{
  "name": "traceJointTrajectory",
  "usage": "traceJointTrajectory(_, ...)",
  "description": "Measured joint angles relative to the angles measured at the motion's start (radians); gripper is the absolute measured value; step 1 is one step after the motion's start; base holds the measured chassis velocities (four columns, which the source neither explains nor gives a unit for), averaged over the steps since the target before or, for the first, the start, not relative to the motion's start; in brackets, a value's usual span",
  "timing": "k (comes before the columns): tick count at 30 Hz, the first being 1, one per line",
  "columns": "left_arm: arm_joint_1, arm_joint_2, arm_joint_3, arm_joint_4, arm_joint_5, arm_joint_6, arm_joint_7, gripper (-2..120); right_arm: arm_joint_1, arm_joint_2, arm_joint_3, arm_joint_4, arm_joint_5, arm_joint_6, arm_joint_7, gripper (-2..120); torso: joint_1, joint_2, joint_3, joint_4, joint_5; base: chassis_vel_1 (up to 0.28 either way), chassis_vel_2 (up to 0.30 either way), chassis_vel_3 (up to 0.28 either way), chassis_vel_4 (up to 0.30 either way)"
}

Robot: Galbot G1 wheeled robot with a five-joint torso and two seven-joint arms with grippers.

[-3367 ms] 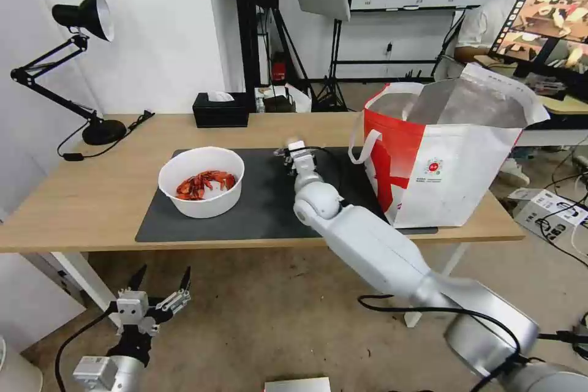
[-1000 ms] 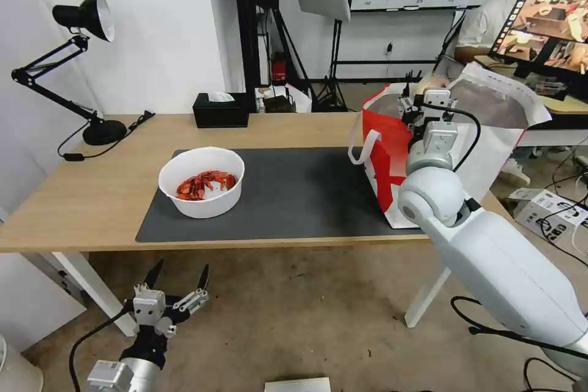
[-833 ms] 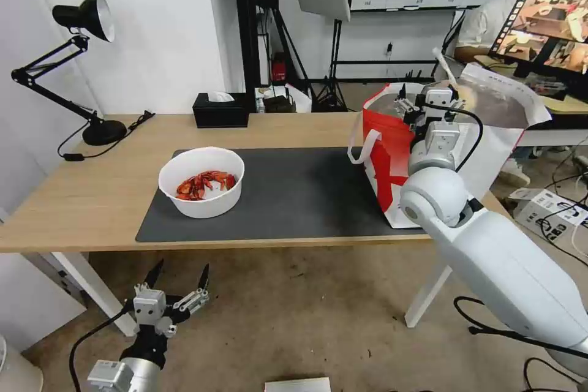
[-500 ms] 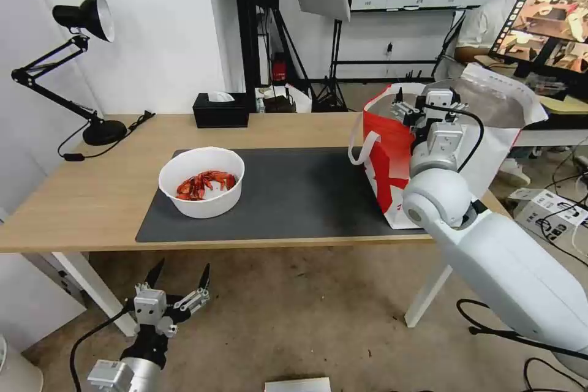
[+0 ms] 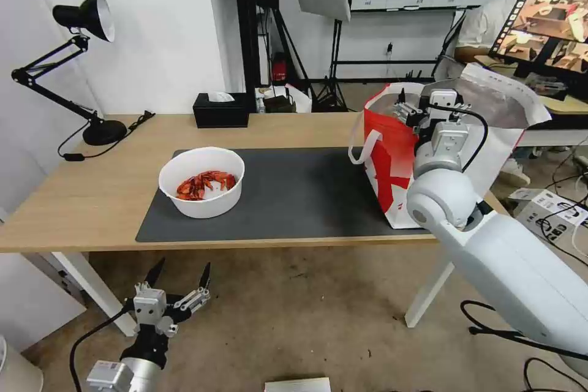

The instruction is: Pick up the trash from the table and place it into the takeout bag.

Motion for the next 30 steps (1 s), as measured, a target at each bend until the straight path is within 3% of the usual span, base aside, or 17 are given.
traceJointTrajectory(21, 0.004, -0.007, 0.003, -0.02, 0.003, 0.0, -0.002, 100, -0.051, -0.095, 0.076, 0.105, 0.057, 0.039, -0.001, 100, 0.0, 0.0, 0.0, 0.0, 0.0001, 0.0, 0.0, 0.0, 0.0)
traceJointTrajectory(25, 0.005, -0.006, 0.001, -0.022, 0.002, 0.0, -0.004, 100, -0.084, -0.116, 0.11, 0.144, 0.065, 0.081, -0.036, 100, 0.0, 0.0, 0.0, 0.0001, 0.0, 0.0, 0.0, 0.0, 0.0)
traceJointTrajectory(30, 0.008, -0.007, 0.002, -0.026, 0.002, 0.0, -0.004, 100, -0.199, -0.166, 0.177, 0.233, 0.084, 0.163, -0.168, 100, 0.0, 0.0, 0.0, 0.0, 0.0, 0.0, 0.0, 0.0, 0.0)
